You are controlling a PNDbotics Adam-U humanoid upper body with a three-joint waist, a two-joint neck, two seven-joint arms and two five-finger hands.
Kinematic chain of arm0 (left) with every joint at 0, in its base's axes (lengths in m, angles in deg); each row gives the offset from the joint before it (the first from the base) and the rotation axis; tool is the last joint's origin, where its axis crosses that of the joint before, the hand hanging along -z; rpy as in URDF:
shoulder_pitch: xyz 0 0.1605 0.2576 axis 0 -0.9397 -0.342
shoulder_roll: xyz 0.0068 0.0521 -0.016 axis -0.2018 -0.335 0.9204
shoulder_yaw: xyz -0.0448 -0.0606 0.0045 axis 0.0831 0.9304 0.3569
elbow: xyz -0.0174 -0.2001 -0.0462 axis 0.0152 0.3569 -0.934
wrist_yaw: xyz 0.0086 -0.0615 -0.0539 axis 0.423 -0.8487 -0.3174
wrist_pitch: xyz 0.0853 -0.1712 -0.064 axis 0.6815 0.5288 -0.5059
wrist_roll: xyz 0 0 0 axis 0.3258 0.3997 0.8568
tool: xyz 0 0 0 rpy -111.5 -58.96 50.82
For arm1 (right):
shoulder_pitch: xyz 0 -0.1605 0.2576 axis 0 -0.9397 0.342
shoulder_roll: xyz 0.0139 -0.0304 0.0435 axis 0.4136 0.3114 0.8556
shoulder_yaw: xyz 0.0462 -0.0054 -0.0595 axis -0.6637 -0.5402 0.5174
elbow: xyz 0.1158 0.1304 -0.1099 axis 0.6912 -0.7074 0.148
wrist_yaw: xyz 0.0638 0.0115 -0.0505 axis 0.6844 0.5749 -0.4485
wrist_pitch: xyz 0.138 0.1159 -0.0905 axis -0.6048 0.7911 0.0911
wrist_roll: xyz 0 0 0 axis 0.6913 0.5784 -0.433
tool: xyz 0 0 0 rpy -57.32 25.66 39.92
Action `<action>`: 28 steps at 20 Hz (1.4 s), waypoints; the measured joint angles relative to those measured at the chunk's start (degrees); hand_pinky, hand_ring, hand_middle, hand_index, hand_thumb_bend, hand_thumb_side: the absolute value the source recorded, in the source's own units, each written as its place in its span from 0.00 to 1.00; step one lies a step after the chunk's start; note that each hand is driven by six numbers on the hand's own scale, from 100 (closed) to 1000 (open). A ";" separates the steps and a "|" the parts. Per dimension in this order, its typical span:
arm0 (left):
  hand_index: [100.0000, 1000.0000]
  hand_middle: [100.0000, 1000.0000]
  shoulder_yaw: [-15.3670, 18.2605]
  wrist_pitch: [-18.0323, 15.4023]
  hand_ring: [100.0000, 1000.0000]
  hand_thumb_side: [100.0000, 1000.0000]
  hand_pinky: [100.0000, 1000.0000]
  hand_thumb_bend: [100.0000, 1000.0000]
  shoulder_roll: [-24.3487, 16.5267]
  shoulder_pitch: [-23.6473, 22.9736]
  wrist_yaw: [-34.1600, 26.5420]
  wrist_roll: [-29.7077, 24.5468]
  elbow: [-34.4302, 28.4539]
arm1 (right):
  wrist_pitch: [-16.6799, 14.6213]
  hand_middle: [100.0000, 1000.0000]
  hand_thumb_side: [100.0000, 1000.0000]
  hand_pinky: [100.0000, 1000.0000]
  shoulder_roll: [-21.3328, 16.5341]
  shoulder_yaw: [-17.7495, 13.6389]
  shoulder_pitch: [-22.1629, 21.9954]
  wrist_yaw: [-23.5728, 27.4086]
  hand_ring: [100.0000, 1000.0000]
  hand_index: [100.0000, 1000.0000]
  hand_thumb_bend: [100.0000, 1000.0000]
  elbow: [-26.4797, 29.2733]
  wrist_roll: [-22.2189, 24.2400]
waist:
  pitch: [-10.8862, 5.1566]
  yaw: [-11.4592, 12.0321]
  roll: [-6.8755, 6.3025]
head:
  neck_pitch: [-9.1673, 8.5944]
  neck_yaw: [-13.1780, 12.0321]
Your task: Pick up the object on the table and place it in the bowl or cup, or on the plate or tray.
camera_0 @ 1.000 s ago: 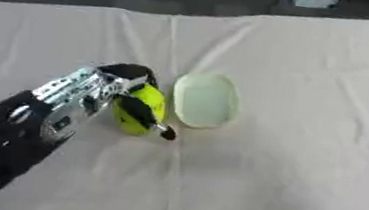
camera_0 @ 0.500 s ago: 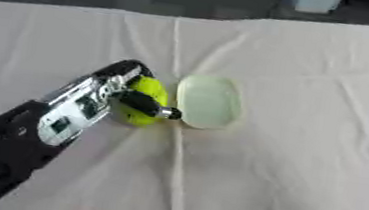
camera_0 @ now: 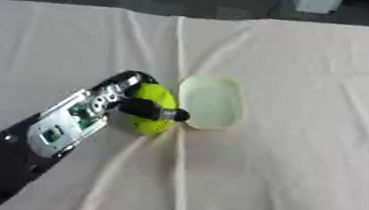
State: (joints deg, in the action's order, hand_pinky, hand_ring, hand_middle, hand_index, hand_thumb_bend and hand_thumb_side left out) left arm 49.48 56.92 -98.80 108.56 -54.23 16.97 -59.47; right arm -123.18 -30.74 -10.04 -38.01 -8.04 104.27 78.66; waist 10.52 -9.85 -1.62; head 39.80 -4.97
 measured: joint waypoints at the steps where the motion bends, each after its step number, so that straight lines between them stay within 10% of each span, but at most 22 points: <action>1: 0.65 0.83 -0.62 -1.63 0.32 0.48 0.11 0.74 -0.01 -0.17 -3.63 3.07 -1.23 | 0.00 0.90 0.77 0.72 0.01 0.00 0.00 0.00 0.81 0.93 0.00 -0.01 0.01 | 0.00 0.00 0.00 | -0.01 0.00; 7: 0.65 0.82 -3.77 -6.49 0.32 0.52 0.13 0.75 -0.09 -0.41 -15.13 13.35 -9.71 | 0.18 0.90 0.77 0.72 0.04 0.00 -0.01 -0.01 0.81 0.93 0.00 -0.17 0.30 | 0.00 0.00 0.00 | -0.02 0.01; 17: 0.65 0.81 -4.41 -2.56 0.32 0.57 0.12 0.75 -1.11 2.41 -16.52 15.80 -17.40 | 0.39 0.90 0.76 0.72 0.22 0.00 -0.09 -0.01 0.81 0.93 0.00 -0.32 0.57 | -0.26 -0.08 -0.40 | -0.01 0.45; 28: 0.64 0.78 -4.20 -5.94 0.31 0.63 0.14 0.72 4.53 8.25 -18.73 27.71 -7.08 | 0.79 0.90 0.77 0.73 0.55 0.01 -0.48 -0.01 0.81 0.93 0.00 -0.32 0.97 | -0.27 -0.82 -0.81 | -0.01 0.47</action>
State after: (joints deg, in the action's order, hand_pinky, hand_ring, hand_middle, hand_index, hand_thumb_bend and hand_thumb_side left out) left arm 45.29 50.99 -94.26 116.81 -72.96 44.68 -66.55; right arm -122.39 -30.19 -10.03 -38.49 -8.05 103.94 79.63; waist 10.25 -10.67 -2.43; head 39.78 -4.51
